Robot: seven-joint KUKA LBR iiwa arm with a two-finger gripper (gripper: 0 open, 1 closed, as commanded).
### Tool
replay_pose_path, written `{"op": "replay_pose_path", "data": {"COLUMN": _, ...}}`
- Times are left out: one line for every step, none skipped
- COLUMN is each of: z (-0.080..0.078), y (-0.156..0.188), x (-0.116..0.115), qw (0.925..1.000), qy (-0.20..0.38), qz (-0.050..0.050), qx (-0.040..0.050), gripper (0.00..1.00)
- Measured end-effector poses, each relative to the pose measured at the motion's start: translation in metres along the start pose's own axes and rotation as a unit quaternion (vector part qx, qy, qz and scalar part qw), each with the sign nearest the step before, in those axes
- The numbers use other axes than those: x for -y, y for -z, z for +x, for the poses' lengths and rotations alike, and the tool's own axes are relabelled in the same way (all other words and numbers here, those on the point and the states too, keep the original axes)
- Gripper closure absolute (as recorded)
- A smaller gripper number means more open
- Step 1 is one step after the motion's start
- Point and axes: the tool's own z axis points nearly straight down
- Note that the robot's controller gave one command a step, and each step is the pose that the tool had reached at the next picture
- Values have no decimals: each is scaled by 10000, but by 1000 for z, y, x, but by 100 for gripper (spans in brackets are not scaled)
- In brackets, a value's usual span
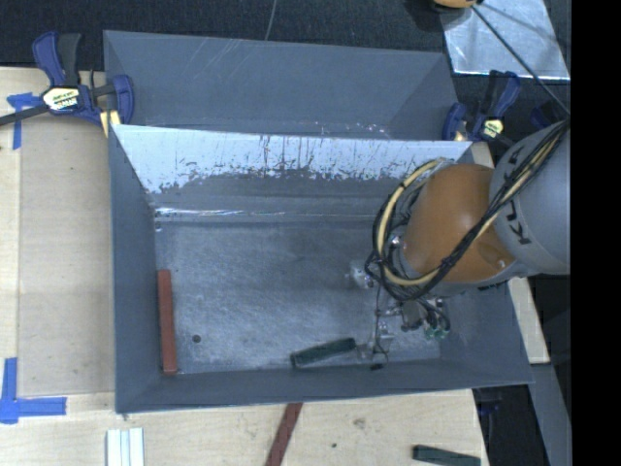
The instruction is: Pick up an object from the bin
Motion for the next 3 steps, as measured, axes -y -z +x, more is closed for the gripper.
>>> {"op": "replay_pose_path", "data": {"z": -3, "y": 10, "x": -29, "qw": 9956, "qy": 935, "qz": 8, "qx": 0, "gripper": 0}}
{"op": "replay_pose_path", "data": {"z": -1, "y": 15, "x": -60, "qw": 9871, "qy": 1599, "qz": -16, "qx": -2, "gripper": 0}}
{"op": "replay_pose_path", "data": {"z": 10, "y": -16, "x": -61, "qw": 9909, "qy": 1343, "qz": -6, "qx": -14, "gripper": 100}}
